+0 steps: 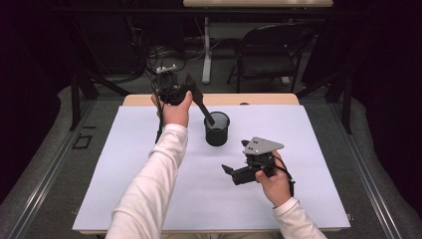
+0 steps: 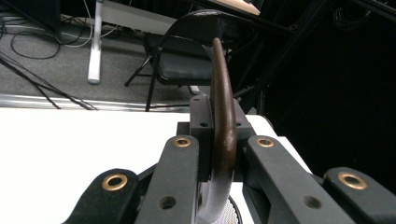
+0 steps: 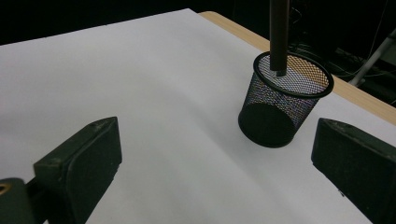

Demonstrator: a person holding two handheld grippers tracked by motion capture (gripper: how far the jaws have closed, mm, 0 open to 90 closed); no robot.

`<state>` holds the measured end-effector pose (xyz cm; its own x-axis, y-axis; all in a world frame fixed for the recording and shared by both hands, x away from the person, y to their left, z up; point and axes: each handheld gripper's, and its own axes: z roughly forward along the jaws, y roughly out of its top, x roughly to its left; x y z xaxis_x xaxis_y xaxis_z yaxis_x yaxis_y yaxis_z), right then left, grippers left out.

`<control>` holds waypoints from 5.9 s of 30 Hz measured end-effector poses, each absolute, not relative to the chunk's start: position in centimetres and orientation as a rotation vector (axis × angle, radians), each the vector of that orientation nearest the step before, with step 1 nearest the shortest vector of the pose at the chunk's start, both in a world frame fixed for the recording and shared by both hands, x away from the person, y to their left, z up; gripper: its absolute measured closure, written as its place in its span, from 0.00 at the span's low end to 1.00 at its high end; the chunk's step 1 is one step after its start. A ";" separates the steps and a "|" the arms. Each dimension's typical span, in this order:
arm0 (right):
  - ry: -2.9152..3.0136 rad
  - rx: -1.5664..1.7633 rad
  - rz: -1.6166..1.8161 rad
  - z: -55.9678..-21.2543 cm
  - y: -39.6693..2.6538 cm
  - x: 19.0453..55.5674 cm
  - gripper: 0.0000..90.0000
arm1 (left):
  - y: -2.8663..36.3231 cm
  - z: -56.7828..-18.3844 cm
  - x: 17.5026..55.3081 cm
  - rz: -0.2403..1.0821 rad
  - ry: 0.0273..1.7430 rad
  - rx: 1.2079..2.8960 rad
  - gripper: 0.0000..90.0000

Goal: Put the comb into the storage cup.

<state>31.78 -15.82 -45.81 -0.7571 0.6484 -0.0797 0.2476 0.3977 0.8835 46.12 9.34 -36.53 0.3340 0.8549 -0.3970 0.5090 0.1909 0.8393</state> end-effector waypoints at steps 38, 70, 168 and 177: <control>2.242 0.774 1.317 -45.7 -16.0 31.8 0.04 | 7.5 -38.8 46.8 0.348 1.334 1.504 0.95; 2.242 0.765 1.320 -45.6 -16.1 31.9 0.04 | 6.8 -41.3 47.4 0.304 1.374 1.525 0.95; 2.261 0.757 1.302 -45.9 -15.8 31.9 0.06 | 8.9 -43.9 48.0 0.280 1.482 1.448 0.82; 2.261 0.756 1.303 -45.9 -15.7 31.9 0.06 | 9.1 -43.7 47.9 0.288 1.477 1.443 0.74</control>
<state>31.90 -15.74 -45.88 -0.7632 0.6401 -0.0882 0.2449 0.4128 0.8773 47.94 9.13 -43.71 0.2230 0.8516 -0.4744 0.6113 0.2570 0.7485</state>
